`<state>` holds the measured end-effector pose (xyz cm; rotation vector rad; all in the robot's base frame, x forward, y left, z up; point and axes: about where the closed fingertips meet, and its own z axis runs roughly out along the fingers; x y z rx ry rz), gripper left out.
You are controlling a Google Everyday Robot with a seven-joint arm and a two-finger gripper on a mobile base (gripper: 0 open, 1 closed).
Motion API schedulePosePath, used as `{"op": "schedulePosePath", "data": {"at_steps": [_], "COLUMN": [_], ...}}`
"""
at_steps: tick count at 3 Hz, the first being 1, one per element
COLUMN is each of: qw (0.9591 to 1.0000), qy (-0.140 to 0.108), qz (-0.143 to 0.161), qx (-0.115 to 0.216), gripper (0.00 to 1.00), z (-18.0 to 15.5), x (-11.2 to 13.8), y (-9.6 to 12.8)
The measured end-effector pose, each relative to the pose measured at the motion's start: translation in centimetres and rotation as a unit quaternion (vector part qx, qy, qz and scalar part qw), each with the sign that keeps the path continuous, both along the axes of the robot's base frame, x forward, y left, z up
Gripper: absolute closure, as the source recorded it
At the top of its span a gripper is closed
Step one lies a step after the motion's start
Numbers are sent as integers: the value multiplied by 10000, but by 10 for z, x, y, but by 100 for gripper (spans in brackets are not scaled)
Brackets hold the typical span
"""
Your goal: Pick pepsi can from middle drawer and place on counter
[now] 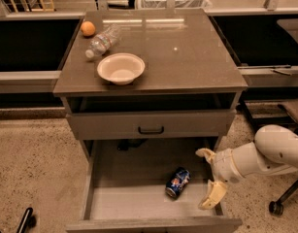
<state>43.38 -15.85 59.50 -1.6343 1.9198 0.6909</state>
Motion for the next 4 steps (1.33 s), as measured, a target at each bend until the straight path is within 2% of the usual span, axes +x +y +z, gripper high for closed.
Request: {"op": "schedulePosePath", "data": {"at_steps": [1, 2, 3, 4], "qw": [10000, 9998, 9972, 9910], "qy": [-9, -170, -688, -1174], "qz": [0, -33, -257, -640], "qx": [-8, 122, 149, 120], "gripper": [0, 0, 0, 0], "z": [1, -13, -51, -82], "x": [0, 12, 37, 61], "y": [0, 1, 1, 0]}}
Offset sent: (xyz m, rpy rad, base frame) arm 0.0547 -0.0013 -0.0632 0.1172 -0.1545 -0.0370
